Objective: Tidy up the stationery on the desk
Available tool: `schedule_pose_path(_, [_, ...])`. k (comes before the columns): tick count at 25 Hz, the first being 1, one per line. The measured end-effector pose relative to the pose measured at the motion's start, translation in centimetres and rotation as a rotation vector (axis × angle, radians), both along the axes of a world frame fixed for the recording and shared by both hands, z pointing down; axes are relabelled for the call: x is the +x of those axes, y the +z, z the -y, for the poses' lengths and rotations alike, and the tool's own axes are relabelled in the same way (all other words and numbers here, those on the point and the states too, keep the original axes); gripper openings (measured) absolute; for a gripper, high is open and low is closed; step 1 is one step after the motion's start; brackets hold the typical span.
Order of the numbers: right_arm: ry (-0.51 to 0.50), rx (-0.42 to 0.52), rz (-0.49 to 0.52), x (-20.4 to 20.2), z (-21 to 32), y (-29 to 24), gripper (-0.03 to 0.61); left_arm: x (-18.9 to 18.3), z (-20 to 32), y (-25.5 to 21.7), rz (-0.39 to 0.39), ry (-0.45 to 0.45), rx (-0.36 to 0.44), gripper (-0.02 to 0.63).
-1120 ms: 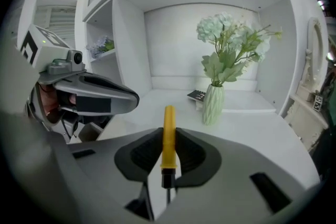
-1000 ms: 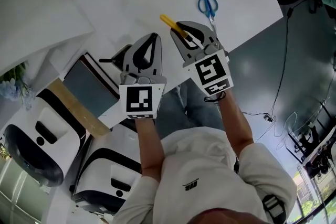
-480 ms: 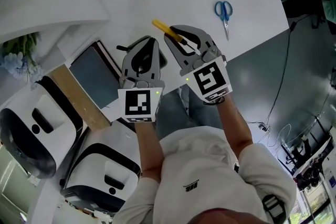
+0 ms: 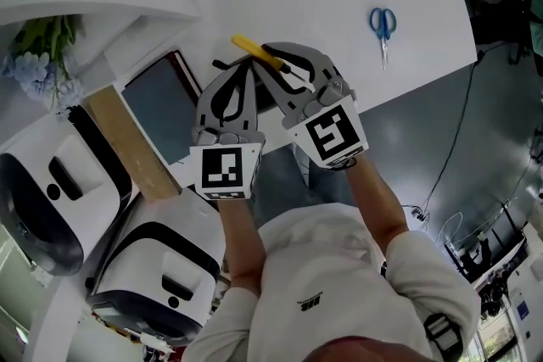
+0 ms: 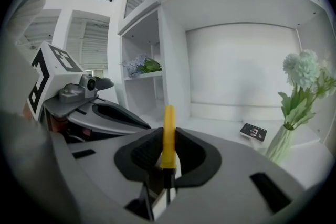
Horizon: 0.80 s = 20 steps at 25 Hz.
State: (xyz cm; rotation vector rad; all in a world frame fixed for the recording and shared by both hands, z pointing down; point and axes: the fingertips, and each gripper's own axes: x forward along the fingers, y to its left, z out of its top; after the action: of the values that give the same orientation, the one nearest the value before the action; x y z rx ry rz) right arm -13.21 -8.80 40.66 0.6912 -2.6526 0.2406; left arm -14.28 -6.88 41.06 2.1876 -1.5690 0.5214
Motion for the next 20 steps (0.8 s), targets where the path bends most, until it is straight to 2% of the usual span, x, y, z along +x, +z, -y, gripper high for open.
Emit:
schedule_pose_path(10, [-0.019,0.022,0.089,-3.3,0.0,-0.1,0.058,-2.5,-1.0,0.0,0.0,-0.058,-0.001,0.0])
schedule_pose_path(20, [0.002,0.04,0.186,-3.8,0.5,0.8,0.058,-3.3,-1.2,0.5,-0.001,-0.088,0.003,0.0])
